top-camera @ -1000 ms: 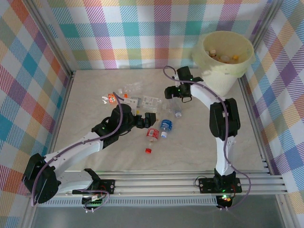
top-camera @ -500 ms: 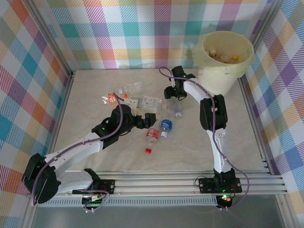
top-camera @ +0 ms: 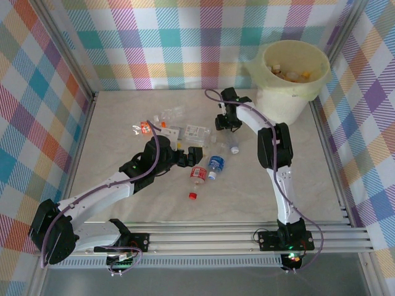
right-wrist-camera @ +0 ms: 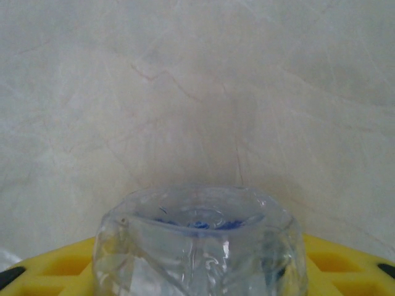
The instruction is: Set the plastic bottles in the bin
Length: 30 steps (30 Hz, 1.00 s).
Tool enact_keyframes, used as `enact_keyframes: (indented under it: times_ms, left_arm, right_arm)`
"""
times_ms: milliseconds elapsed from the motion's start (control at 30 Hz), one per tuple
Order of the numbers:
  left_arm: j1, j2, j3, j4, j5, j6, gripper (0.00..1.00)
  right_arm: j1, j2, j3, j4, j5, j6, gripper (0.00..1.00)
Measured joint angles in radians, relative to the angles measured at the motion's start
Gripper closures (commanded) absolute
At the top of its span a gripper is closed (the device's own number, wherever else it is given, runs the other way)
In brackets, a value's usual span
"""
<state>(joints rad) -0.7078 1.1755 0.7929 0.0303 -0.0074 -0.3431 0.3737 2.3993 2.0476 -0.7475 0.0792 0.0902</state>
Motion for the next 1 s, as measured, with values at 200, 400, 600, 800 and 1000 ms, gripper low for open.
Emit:
enact_keyframes:
  times_ms: [200, 400, 600, 800, 1000]
  left_arm:
    - [0.0, 0.002, 0.0, 0.008, 0.035, 0.0, 0.0]
    - [0.0, 0.038, 0.005, 0.029, 0.111, -0.001, 0.0]
    - [0.0, 0.082, 0.016, 0.068, 0.18, -0.015, 0.0]
    - [0.0, 0.099, 0.025, 0.114, 0.208, -0.037, 0.0]
    - [-0.001, 0.103, 0.028, 0.137, 0.212, -0.057, 0.0]
  right_arm:
    - [0.0, -0.17, -0.154, 0.079, -0.012, 0.012, 0.47]
    - [0.0, -0.35, -0.294, 0.192, -0.054, 0.053, 0.49]
    - [0.0, -0.491, -0.432, 0.313, -0.108, 0.106, 0.5]
    - [0.0, -0.598, -0.526, 0.422, -0.154, 0.156, 0.5]
    - [0.0, -0.703, -0.575, 0.531, -0.17, 0.195, 0.5]
